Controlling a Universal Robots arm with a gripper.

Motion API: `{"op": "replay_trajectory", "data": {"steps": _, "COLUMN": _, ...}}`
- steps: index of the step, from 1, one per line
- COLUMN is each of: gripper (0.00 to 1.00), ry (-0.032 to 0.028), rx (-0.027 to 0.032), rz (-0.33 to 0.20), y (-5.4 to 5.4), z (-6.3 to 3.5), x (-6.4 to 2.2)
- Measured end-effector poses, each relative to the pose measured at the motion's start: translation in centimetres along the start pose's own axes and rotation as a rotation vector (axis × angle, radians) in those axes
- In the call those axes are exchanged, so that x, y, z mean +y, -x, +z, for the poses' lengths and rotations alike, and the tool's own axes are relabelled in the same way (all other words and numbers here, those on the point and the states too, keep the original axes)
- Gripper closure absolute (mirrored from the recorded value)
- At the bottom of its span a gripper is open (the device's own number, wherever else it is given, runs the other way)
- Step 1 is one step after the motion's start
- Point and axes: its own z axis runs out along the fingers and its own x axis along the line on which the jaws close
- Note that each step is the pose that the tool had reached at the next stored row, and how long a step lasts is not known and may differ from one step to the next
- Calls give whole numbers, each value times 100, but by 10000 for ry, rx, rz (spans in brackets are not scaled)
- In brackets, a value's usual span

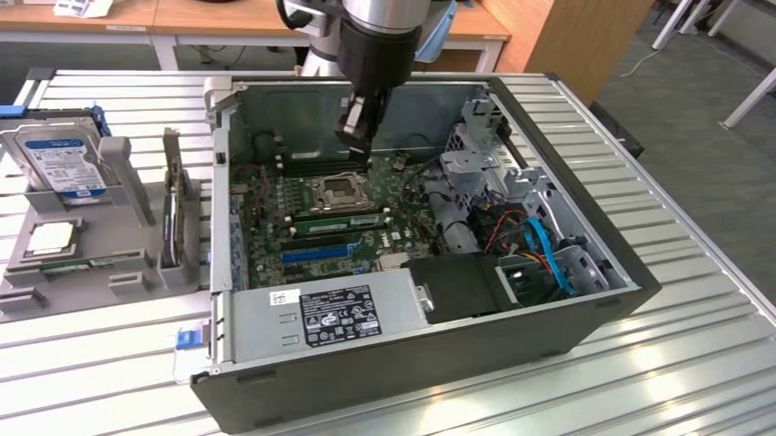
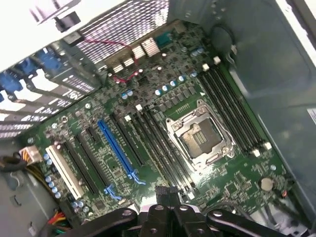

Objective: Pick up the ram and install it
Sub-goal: 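Press down the ram until it locks into place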

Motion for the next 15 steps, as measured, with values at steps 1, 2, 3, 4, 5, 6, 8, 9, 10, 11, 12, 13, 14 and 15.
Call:
{"op": "replay_trajectory", "data": {"steps": 1, "gripper": 90, "ry": -4, "rx": -5, "rz": 163, "y": 0, "z": 0, "x": 0}}
{"op": "replay_trajectory", "data": {"steps": 2, "gripper": 90, "ry": -8, "rx": -11, "rz": 309, "y": 0, "z": 1, "x": 0}}
{"op": "replay_trajectory", "data": {"steps": 3, "gripper": 90, "ry": -11, "rx": -16, "rz": 460, "y": 0, "z": 1, "x": 0}}
{"op": "replay_trajectory", "data": {"steps": 4, "gripper": 90, "ry": -15, "rx": -22, "rz": 614, "y": 0, "z": 2, "x": 0}}
{"op": "replay_trajectory", "data": {"steps": 5, "gripper": 90, "ry": -19, "rx": -27, "rz": 768, "y": 0, "z": 2, "x": 0}}
{"op": "replay_trajectory", "data": {"steps": 6, "gripper": 90, "ry": -23, "rx": -32, "rz": 923, "y": 0, "z": 3, "x": 0}}
{"op": "replay_trajectory", "data": {"steps": 8, "gripper": 90, "ry": -32, "rx": -44, "rz": 1270, "y": 0, "z": 4, "x": 0}}
{"op": "replay_trajectory", "data": {"steps": 9, "gripper": 90, "ry": -36, "rx": -51, "rz": 1443, "y": 0, "z": 4, "x": 0}}
{"op": "replay_trajectory", "data": {"steps": 10, "gripper": 90, "ry": -41, "rx": -56, "rz": 1616, "y": 0, "z": 5, "x": 0}}
{"op": "replay_trajectory", "data": {"steps": 11, "gripper": 90, "ry": -45, "rx": -62, "rz": 1789, "y": 0, "z": 5, "x": 0}}
{"op": "replay_trajectory", "data": {"steps": 12, "gripper": 90, "ry": -49, "rx": -69, "rz": 1969, "y": 0, "z": 5, "x": 0}}
{"op": "replay_trajectory", "data": {"steps": 13, "gripper": 90, "ry": -54, "rx": -74, "rz": 2141, "y": 0, "z": 6, "x": 0}}
{"op": "replay_trajectory", "data": {"steps": 14, "gripper": 90, "ry": -58, "rx": -80, "rz": 2313, "y": 0, "z": 6, "x": 0}}
{"op": "replay_trajectory", "data": {"steps": 15, "gripper": 90, "ry": -63, "rx": -86, "rz": 2480, "y": 0, "z": 6, "x": 0}}
